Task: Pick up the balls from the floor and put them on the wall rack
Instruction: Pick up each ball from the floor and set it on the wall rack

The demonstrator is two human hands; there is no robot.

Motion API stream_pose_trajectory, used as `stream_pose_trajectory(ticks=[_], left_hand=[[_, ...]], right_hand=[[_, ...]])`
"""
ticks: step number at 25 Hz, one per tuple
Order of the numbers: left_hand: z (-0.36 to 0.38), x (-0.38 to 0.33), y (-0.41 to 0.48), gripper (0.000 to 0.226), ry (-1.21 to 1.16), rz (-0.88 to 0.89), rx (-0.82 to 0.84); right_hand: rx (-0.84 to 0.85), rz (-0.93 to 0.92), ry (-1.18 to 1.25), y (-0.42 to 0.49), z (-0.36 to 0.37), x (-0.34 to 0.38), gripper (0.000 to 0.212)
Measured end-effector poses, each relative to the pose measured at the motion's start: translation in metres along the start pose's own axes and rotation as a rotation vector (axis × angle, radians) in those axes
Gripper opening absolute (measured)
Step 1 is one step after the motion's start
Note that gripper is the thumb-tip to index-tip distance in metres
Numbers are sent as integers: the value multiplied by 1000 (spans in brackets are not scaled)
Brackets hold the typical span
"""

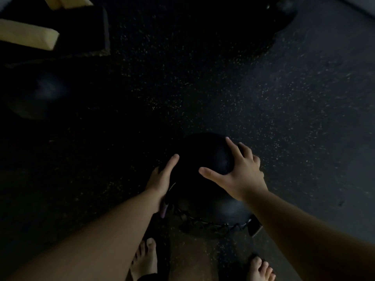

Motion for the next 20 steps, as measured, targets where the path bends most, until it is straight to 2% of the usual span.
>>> stream_pose_trajectory(ticks=[4,6,9,14,20], left_hand=[[-50,-40,-37,157,-80,64,-87],[-88,-77,-67,156,-147,93,-79],[-166,-158,-137,145,-275,255,-120],[-358,-300,-311,126,-465,509,-315],[-624,-427,-572,116,-617,948,-603]], right_hand=[[-46,-150,45,-3,-34,62,124],[-58,-242,48,-4,-67,123,124],[-109,-379,89,-19,-142,238,124],[-185,-648,220,-102,-292,476,124],[-369,-1023,434,-277,-471,768,128]])
Point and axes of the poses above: each hand's wrist, its own y-axis towards the middle knuckle, its own z-axis out of the palm, x = y × z, the point moved 3 cm from there along y, towards the middle knuckle, and after that the axes turned 10 degrees about -x, right-handed, at the moved point
